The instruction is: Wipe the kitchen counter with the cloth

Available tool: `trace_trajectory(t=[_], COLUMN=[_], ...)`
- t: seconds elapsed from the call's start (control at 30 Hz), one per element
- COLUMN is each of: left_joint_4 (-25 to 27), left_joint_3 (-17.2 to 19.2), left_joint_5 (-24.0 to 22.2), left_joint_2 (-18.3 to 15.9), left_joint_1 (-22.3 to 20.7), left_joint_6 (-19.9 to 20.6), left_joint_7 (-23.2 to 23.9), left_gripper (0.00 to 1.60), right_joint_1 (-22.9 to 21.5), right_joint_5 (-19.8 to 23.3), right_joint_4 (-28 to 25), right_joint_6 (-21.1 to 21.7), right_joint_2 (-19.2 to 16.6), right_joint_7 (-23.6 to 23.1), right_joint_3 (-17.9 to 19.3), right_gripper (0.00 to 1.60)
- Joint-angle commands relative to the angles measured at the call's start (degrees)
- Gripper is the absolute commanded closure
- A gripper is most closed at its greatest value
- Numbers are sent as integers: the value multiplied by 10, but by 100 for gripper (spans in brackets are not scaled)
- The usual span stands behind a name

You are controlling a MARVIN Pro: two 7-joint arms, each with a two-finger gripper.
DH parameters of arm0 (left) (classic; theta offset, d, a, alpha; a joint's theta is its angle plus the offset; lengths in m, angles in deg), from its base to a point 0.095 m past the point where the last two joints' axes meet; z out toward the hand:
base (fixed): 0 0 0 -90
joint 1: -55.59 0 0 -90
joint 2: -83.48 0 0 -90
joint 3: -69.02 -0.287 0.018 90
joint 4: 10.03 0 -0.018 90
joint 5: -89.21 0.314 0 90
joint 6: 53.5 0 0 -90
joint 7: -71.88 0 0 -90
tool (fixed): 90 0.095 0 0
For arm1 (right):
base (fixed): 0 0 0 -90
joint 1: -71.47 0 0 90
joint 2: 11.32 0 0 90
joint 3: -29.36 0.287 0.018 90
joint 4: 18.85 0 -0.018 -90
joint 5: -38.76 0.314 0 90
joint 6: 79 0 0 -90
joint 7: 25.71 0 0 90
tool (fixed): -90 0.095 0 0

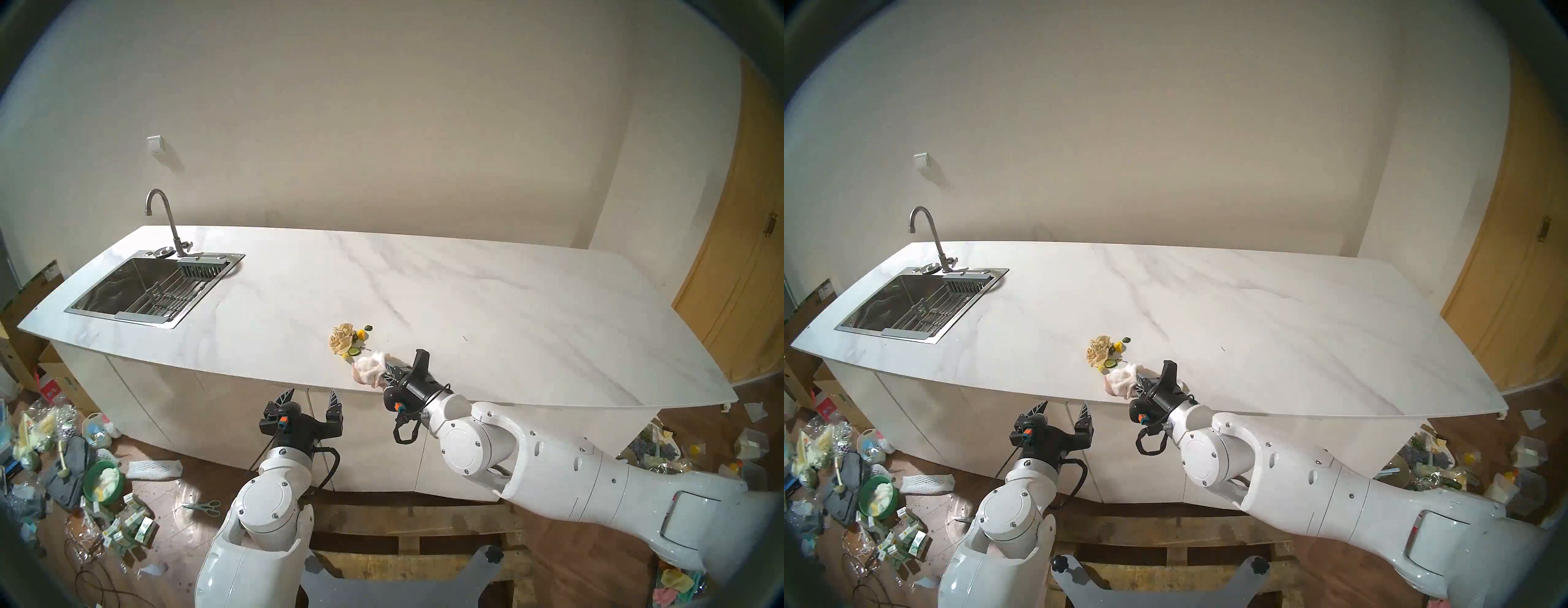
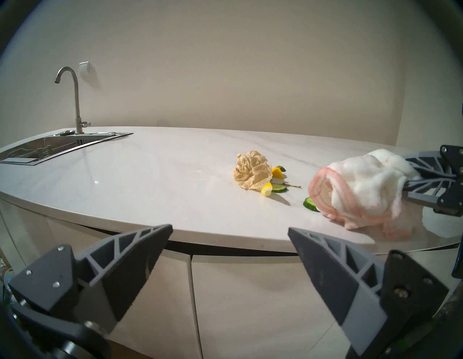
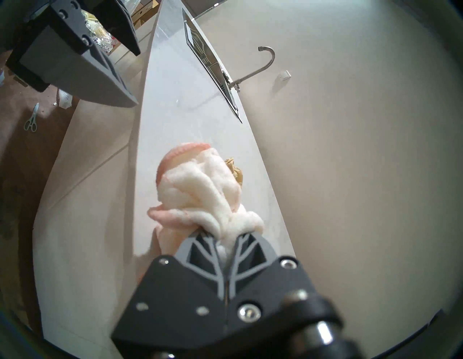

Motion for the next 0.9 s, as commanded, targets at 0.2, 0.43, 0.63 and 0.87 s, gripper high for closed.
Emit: trace_trajectory(t=[0.2,0.43,0.63,0.87], left_joint_4=[15,15,15,16], left_joint_3=[-1,-1,-1,-1], left_joint_5=[-1,-1,-1,-1], left_joint_2=[0,0,0,-1], left_joint_1=[-3,-3,-3,-3], left_joint_6=[-3,-4,-4,-3], left_joint_7=[1,1,1,1], left_gripper=[0,0,0,0], right_joint_1=[-37,-48,-54,-60], right_joint_5=[-12,-12,-12,-16], right_joint_4=[55,91,118,123], right_joint_6=[-7,-13,-17,-19], right_joint_2=[78,113,135,122], right_joint_7=[23,33,47,46], right_joint_3=[8,11,13,16], right_gripper=[160,160,160,160])
